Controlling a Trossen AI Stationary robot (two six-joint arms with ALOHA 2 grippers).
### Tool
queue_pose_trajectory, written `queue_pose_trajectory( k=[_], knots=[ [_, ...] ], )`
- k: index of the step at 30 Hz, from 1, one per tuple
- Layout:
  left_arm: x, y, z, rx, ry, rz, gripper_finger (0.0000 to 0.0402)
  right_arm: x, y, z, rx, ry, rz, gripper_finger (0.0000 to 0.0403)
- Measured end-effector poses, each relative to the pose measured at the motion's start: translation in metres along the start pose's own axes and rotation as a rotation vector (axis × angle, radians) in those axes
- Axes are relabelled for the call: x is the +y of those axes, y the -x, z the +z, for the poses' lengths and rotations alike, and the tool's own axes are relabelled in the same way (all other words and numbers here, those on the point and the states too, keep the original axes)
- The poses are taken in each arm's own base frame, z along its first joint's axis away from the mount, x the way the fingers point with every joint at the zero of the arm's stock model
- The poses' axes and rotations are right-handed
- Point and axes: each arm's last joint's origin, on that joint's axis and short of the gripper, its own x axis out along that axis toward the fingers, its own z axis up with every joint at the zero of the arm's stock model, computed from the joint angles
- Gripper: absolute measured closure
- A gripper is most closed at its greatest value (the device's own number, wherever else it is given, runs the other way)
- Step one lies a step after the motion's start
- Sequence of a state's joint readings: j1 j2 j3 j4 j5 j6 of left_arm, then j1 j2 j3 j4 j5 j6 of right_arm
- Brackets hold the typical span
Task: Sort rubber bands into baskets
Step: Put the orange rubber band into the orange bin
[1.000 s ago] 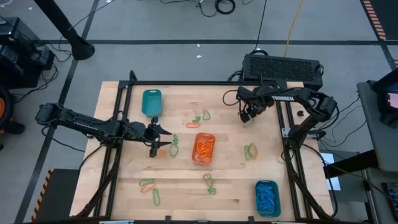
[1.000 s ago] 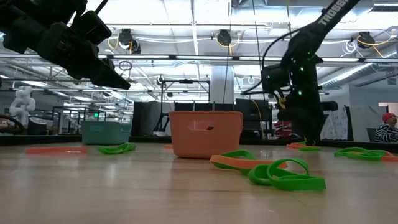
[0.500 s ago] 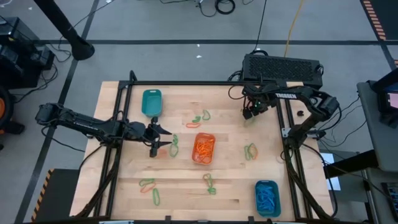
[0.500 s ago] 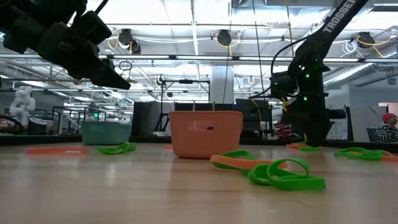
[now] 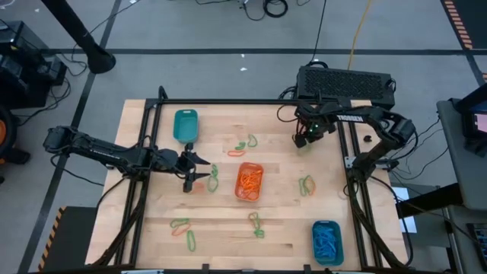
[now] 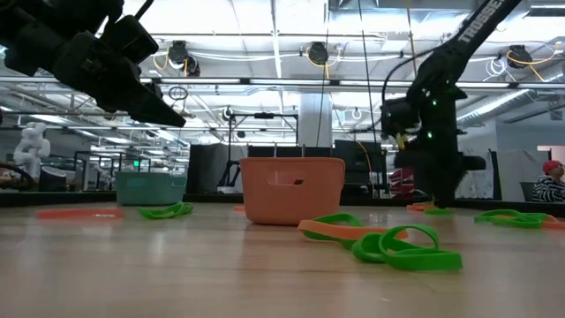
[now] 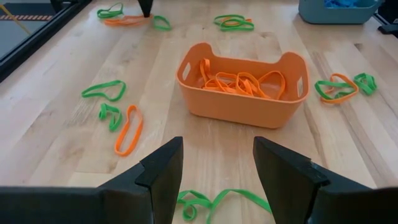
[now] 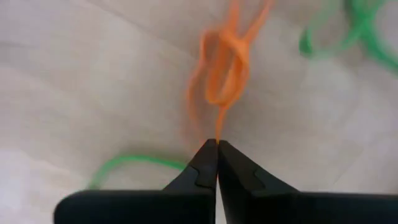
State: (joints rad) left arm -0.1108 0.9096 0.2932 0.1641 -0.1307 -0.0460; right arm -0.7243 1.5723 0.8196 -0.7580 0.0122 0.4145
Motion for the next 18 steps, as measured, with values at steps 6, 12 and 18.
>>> queue_pose_trajectory(
  k=[6,12,18],
  knots=[
    [0.0,0.0,0.0,0.0,0.0,0.0,0.0198,0.009,0.044,-0.003,-0.186,0.033,0.064,0.0402],
    [0.0,0.0,0.0,-0.002,-0.002,0.0,0.0198,0.034,0.082,-0.022,-0.366,0.196,0.255,0.0402],
    [0.0,0.0,0.001,-0.005,-0.002,0.0,0.0198,0.078,0.1,-0.045,-0.476,0.357,0.468,0.0403]
  ],
)
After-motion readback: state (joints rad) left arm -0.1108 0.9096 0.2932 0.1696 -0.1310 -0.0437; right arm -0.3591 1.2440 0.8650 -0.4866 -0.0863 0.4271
